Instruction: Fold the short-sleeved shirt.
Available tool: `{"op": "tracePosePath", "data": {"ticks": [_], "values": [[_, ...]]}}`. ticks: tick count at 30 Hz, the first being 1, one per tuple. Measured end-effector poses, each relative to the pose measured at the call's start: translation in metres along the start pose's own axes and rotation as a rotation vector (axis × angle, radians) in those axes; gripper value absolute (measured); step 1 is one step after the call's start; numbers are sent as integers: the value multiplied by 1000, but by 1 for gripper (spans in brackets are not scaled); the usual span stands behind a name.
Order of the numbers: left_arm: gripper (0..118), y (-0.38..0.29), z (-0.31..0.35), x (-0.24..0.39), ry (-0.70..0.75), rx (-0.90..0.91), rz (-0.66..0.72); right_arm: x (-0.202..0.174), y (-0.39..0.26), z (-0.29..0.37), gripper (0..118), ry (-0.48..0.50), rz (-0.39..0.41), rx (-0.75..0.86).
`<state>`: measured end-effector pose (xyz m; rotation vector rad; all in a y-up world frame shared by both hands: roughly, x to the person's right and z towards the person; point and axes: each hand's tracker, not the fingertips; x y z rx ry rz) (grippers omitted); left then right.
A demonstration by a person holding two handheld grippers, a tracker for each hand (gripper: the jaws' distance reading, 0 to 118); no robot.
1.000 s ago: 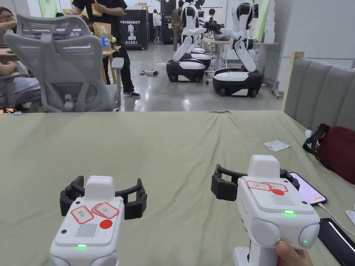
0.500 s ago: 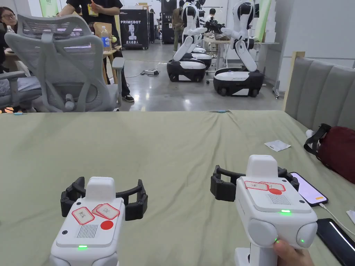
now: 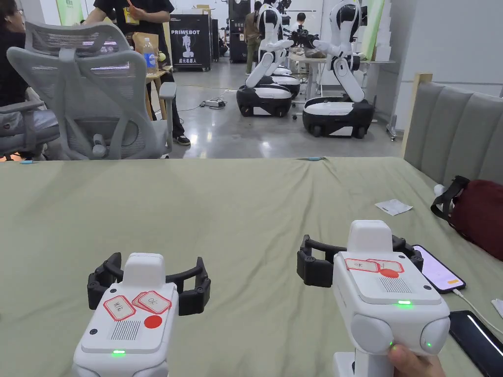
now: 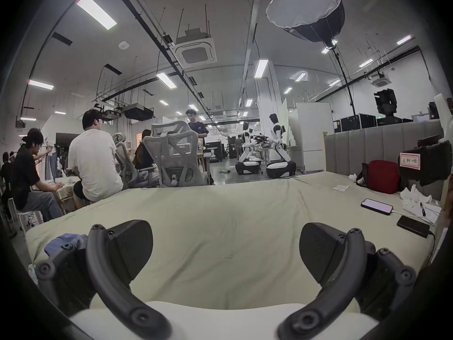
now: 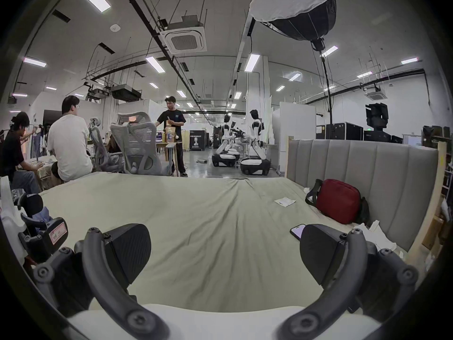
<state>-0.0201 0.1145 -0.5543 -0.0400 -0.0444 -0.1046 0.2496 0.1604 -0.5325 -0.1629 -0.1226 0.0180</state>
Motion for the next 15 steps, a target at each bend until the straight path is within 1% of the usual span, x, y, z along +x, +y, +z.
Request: {"op": "tracePosePath", "data": {"ticks": [6, 8, 9, 10, 11, 13, 15], "values": [[118, -1, 0, 1, -1, -2, -8, -2, 1, 0, 118, 25, 26, -2], [118, -2, 0, 0, -1, -5, -7, -3, 1, -1, 118, 19, 12, -28], [118, -2, 0, 0, 0, -5, -5, -2, 1, -2, 118, 44, -15, -60], [118, -2, -1, 0, 1, -5, -3, 0, 0, -1, 118, 52, -23, -36], [118, -2, 0, 0, 0, -5, -3, 0, -2, 1, 118, 80, -32, -7], [118, -2, 1, 1, 0, -1, -5, 0, -1, 4, 118, 75, -21, -7], [118, -2, 1, 1, 0, -1, -7, -6, 2, 5, 118, -25, 19, -7]]}}
